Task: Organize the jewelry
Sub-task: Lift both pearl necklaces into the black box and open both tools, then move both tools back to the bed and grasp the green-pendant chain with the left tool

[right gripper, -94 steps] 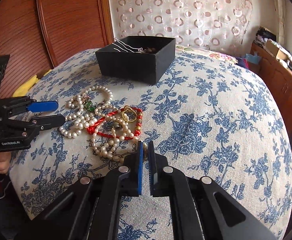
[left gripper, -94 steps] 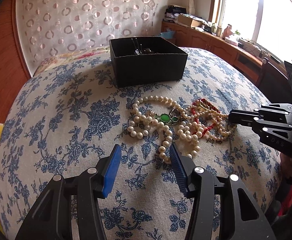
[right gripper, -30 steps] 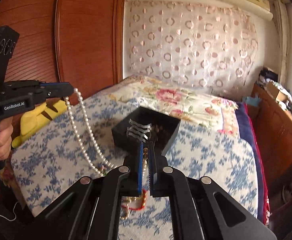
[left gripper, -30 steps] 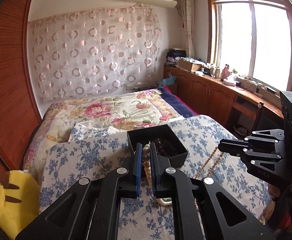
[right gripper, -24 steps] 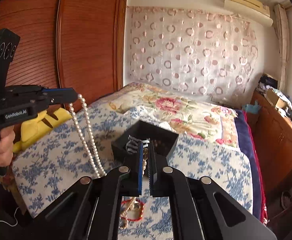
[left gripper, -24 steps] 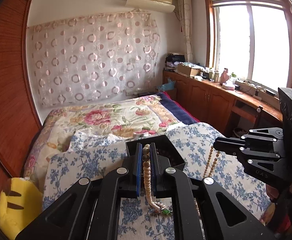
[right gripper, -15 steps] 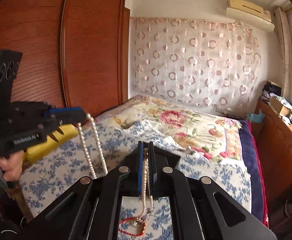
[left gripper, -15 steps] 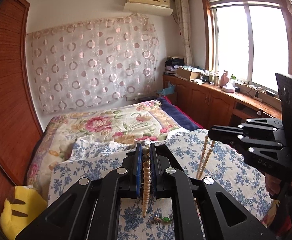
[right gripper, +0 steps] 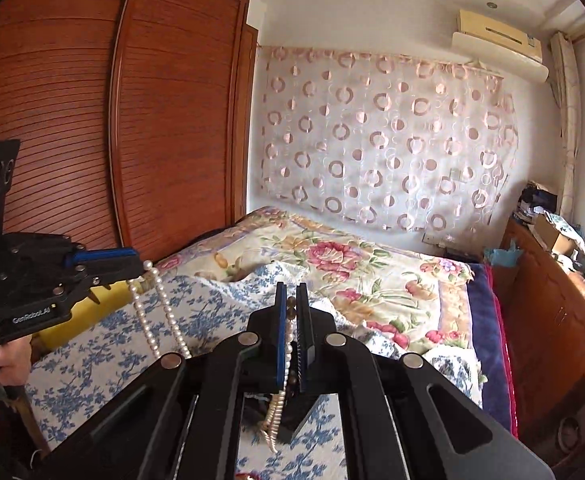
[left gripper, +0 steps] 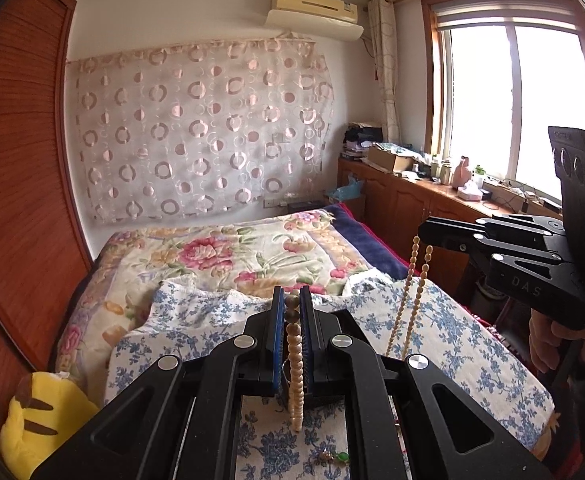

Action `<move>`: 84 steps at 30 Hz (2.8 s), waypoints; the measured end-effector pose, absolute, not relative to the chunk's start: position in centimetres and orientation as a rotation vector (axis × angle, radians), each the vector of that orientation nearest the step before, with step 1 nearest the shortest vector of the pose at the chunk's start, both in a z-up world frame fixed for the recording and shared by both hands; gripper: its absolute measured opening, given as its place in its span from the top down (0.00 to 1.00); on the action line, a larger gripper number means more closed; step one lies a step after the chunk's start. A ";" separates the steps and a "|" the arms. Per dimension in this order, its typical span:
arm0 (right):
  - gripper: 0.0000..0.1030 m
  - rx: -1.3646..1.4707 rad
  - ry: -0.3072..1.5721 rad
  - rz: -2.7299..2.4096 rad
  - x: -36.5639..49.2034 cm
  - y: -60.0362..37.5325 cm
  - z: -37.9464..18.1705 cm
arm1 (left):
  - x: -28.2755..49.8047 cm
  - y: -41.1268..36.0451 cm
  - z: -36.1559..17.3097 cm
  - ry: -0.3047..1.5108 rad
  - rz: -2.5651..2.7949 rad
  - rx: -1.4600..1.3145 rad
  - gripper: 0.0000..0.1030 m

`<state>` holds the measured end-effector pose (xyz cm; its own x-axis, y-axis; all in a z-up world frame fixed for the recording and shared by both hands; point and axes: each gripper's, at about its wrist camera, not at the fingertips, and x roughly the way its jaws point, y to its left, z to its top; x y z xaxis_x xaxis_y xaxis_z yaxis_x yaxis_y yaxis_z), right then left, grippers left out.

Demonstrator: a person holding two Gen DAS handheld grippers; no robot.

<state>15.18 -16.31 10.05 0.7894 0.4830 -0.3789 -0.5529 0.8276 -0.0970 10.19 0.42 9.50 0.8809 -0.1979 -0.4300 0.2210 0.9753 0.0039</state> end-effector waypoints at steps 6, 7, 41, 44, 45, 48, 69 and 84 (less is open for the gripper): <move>0.95 -0.201 0.333 0.556 16.5 -15.7 11.1 | 11.3 0.3 10.9 0.422 -0.207 0.070 0.93; 0.95 -0.199 0.330 0.554 16.8 -15.8 11.3 | 11.5 0.2 11.1 0.419 -0.205 0.074 0.93; 0.92 -0.144 0.680 0.594 21.3 -15.9 -1.9 | 19.3 -2.7 8.4 0.463 -0.228 0.064 0.93; 0.84 -0.138 0.682 0.590 21.2 -16.3 -2.2 | 18.9 -2.5 8.2 0.461 -0.228 0.070 0.91; 0.81 -0.136 0.682 0.590 21.2 -16.4 -2.3 | 18.7 -2.6 8.1 0.459 -0.228 0.073 0.90; 0.78 -0.137 0.682 0.591 20.9 -16.7 -2.5 | 17.8 -2.5 7.4 0.469 -0.227 0.088 0.82; 0.78 -0.226 0.823 0.623 13.9 -17.5 -10.5 | 11.7 -0.3 -2.8 0.670 -0.271 0.121 0.81; 0.92 -0.234 0.889 0.612 12.2 -18.3 -12.4 | 9.6 -1.4 -8.7 0.790 -0.311 0.091 0.81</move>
<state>12.23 -18.28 -12.41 0.4747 0.4011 -0.7835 -0.5891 0.8061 0.0558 9.59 -1.43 -8.68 0.6611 -0.2404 -0.7107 0.3083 0.9506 -0.0348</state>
